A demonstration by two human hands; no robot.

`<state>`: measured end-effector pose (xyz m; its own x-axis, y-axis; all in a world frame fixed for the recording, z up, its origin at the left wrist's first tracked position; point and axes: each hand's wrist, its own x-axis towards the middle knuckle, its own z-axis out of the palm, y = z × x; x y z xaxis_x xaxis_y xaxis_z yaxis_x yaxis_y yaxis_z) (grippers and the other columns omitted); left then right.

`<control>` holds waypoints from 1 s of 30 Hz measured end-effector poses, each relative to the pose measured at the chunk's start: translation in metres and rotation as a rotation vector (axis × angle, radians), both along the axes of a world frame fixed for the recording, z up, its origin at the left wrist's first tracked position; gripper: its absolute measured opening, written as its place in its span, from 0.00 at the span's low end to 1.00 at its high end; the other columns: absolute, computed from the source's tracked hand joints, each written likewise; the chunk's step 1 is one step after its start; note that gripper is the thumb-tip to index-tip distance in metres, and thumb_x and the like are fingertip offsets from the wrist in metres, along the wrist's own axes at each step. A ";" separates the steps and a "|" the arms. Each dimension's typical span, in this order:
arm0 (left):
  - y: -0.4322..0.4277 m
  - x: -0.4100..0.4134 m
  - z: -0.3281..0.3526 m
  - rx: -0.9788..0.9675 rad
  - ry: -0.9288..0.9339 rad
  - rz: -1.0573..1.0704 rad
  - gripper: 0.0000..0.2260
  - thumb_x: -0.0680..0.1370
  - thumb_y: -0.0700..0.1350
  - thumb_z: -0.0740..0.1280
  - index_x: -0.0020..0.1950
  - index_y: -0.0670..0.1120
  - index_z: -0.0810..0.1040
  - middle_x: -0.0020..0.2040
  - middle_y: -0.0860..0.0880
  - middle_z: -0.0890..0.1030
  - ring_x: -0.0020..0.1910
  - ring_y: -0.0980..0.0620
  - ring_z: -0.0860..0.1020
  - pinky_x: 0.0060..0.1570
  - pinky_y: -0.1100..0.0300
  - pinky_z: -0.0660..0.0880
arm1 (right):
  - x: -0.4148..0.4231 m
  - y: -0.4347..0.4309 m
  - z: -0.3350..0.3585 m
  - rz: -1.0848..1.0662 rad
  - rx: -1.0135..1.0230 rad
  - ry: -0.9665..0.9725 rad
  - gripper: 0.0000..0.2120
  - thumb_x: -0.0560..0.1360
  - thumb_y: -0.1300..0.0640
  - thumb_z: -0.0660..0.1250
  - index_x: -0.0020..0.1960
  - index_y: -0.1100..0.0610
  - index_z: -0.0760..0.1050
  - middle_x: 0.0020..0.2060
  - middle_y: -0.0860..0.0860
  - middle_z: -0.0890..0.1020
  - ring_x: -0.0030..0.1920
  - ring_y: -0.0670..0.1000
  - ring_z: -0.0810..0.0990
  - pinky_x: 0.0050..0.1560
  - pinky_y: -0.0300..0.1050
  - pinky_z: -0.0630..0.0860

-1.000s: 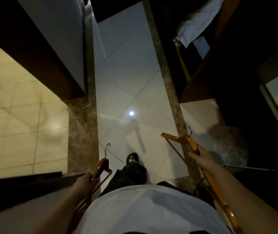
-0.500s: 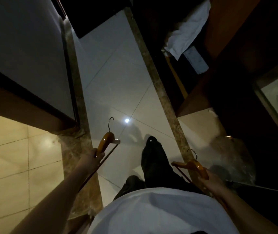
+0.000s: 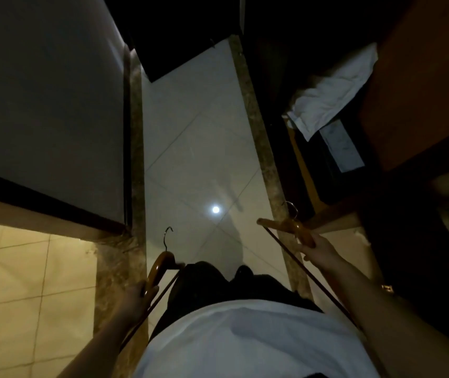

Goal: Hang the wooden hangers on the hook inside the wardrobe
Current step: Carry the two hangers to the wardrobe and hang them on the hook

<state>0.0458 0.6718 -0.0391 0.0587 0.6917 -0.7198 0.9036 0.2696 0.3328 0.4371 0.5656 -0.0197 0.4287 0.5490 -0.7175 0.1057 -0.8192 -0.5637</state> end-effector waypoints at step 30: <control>0.412 0.211 0.010 -0.008 -0.088 -0.565 0.07 0.80 0.46 0.61 0.53 0.45 0.74 0.37 0.48 0.76 0.36 0.52 0.75 0.36 0.62 0.71 | 0.083 0.249 0.009 -0.332 -0.064 0.081 0.23 0.78 0.62 0.60 0.72 0.56 0.63 0.61 0.56 0.74 0.62 0.58 0.73 0.61 0.50 0.70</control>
